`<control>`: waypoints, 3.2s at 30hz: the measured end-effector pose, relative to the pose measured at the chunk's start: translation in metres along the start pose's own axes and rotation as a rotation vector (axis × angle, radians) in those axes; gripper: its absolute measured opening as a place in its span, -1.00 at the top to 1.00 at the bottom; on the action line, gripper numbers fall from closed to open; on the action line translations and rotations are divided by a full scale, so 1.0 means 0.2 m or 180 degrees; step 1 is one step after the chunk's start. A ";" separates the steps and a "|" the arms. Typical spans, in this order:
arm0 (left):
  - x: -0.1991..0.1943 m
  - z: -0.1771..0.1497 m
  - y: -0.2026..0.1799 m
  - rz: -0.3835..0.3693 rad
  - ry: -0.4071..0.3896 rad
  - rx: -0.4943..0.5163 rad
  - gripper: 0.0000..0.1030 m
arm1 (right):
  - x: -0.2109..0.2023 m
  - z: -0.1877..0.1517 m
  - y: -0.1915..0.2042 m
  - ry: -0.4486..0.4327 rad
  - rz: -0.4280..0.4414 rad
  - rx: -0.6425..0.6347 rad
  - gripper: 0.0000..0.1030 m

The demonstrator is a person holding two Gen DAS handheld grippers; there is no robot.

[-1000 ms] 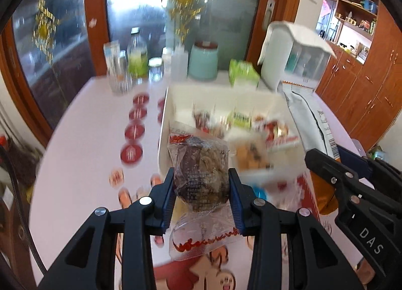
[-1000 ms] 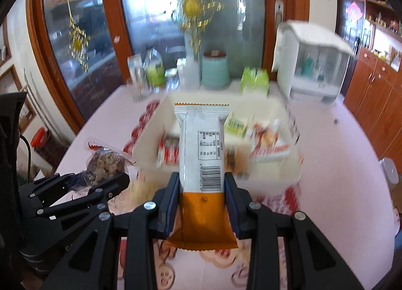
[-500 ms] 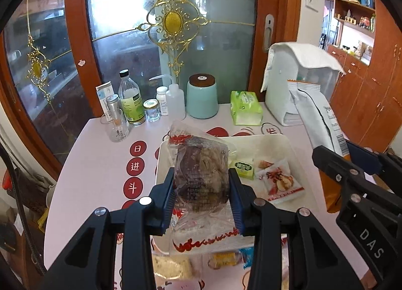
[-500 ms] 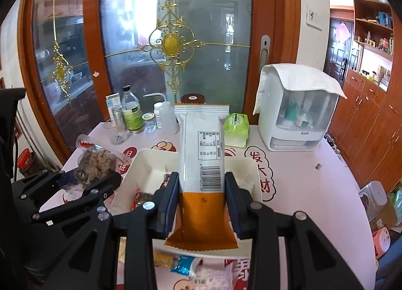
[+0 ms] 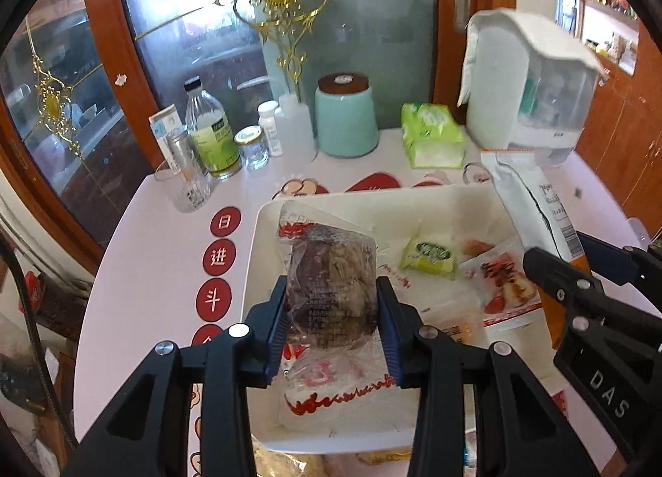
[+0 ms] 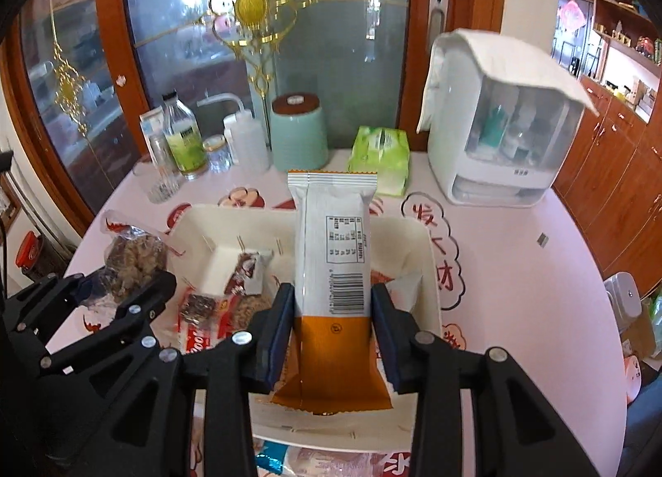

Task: Organize snacks
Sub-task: 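Carry both snacks over the tray and release them inside, then withdraw both tools from the tray toward the bread bags, then grasp a clear bread-floss bag with the left tool while the right tool grasps another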

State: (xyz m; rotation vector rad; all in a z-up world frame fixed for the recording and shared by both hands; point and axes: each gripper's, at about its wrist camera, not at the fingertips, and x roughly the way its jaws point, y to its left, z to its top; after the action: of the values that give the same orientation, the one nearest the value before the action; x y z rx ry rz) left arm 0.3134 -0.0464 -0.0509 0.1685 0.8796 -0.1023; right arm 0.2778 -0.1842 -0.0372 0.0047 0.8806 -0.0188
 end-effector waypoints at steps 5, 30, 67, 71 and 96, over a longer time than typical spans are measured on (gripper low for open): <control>0.11 -0.03 0.03 0.0248 0.0163 -0.0003 -0.70 | 0.17 -0.04 -0.01 0.0405 0.0085 0.0004 0.18; -0.02 -0.11 0.17 0.0201 0.0170 -0.0049 -0.70 | 0.09 -0.12 0.04 0.0409 0.0205 0.0119 0.16; -0.14 -0.67 0.44 -0.0444 0.0817 0.0265 -0.72 | -0.27 -0.92 -0.16 0.0760 0.0285 0.0288 -0.22; -0.04 -0.75 0.44 -0.0457 0.1018 0.0231 -0.72 | -0.22 -1.04 -0.21 0.0886 0.0253 0.0313 -0.22; 0.34 -0.73 0.26 -0.0186 0.1331 -0.0001 -0.80 | 0.03 -1.20 -0.12 0.1180 0.0310 -0.0089 -0.30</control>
State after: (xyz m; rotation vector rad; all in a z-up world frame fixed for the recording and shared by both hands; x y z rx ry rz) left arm 0.2544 0.0310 -0.1886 0.1667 1.3019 -0.1235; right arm 0.0965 -0.2064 -0.1935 0.0256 1.2501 0.0878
